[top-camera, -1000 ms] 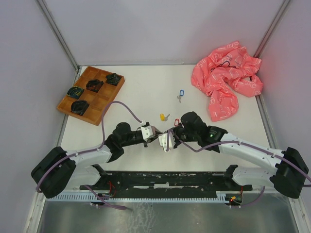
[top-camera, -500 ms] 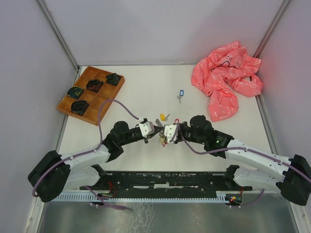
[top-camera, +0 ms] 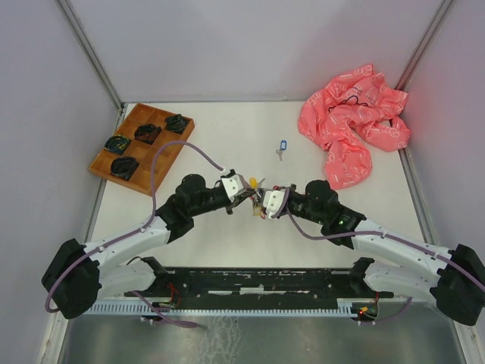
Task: Put the keys on the keyring
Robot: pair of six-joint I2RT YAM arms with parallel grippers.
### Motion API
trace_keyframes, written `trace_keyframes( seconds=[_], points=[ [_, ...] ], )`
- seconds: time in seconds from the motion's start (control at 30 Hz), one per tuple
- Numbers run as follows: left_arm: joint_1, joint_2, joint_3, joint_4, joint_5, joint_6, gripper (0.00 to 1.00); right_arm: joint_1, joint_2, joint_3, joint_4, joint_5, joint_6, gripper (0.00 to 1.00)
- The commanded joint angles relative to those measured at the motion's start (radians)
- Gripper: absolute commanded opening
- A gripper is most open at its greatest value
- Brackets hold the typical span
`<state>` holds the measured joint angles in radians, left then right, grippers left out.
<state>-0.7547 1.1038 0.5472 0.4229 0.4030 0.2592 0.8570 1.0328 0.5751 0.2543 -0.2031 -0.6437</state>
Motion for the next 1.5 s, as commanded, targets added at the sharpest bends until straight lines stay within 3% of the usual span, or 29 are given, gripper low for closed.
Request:
trace_keyframes(
  seconds=[0.0,0.3,0.5,0.6,0.8,1.13,1.27,1.47],
  points=[
    [0.008,-0.046,0.062,-0.064,0.042,0.003,0.03,-0.018,0.017,0.034,-0.021,-0.034,-0.089,0.01],
    [0.009,-0.047,0.094,-0.044,-0.015,-0.157,0.03,-0.018,0.065,0.038,-0.006,-0.037,-0.183,0.01],
    [0.010,-0.058,0.103,-0.040,0.053,-0.262,0.03,-0.017,0.102,0.032,0.045,-0.025,-0.217,0.01],
    [0.009,-0.070,0.083,-0.028,0.003,-0.298,0.03,-0.017,0.118,0.035,0.062,-0.073,-0.205,0.01],
    [0.010,-0.085,-0.039,0.212,-0.098,-0.343,0.03,-0.016,0.164,0.039,0.193,-0.252,-0.029,0.01],
    [0.010,-0.057,-0.212,0.542,-0.030,-0.307,0.03,-0.015,0.124,-0.019,0.300,-0.151,0.028,0.01],
    [0.010,-0.044,-0.219,0.496,-0.009,-0.282,0.03,-0.015,0.097,-0.012,0.268,-0.148,-0.011,0.01],
    [0.010,-0.071,-0.229,0.402,-0.025,-0.271,0.23,-0.015,0.074,0.044,0.115,-0.163,-0.125,0.01]
  ],
)
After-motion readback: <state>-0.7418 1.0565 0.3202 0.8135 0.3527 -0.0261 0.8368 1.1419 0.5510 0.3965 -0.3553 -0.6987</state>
